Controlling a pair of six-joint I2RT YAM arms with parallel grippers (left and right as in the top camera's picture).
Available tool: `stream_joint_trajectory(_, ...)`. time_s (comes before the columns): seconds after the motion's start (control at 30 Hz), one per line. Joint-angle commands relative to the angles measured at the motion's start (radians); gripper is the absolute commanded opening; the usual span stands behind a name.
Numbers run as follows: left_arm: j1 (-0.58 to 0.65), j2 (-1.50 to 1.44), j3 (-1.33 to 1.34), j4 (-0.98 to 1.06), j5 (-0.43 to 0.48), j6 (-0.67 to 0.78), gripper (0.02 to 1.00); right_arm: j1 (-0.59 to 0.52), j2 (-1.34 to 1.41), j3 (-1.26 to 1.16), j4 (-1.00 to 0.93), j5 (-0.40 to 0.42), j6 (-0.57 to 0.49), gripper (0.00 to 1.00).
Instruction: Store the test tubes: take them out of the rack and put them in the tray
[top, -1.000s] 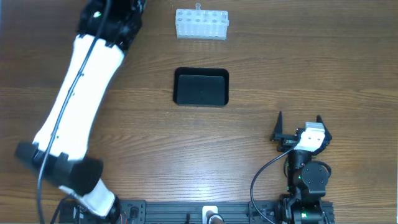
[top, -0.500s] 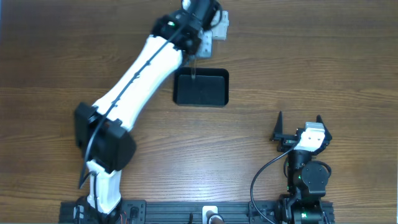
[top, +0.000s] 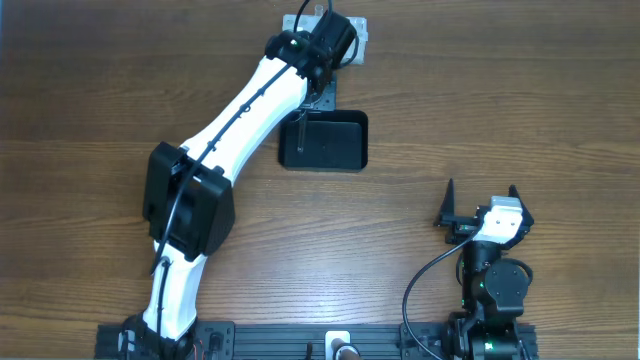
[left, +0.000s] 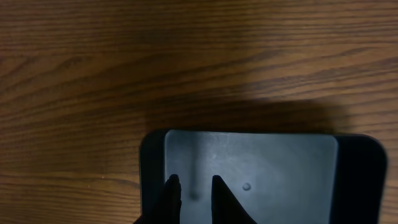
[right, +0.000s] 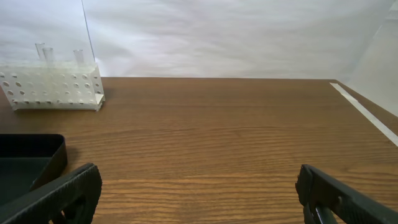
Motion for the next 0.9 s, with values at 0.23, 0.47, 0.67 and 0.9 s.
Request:
stream_joint_trajectory(0.23,0.042,0.078,-0.002,-0.013,-0.013,-0.018,0.042,-0.005,-0.008,-0.008,-0.002,-0.005,0.009,0.991)
stream_joint_trajectory(0.47,0.042,0.101,-0.002,-0.012,0.002,-0.018,0.045,-0.005,-0.008,-0.008,-0.002,-0.005,0.009,0.991)
stream_joint_trajectory(0.67,0.042,0.131,-0.002,-0.012,0.046,-0.018,0.058,-0.005,-0.008,-0.008,-0.002,-0.005,0.009,0.993)
stream_joint_trajectory(0.9,0.043,0.133,-0.002,-0.012,0.054,-0.018,0.093,-0.005,-0.008,-0.008,-0.002,-0.005,0.009,0.993)
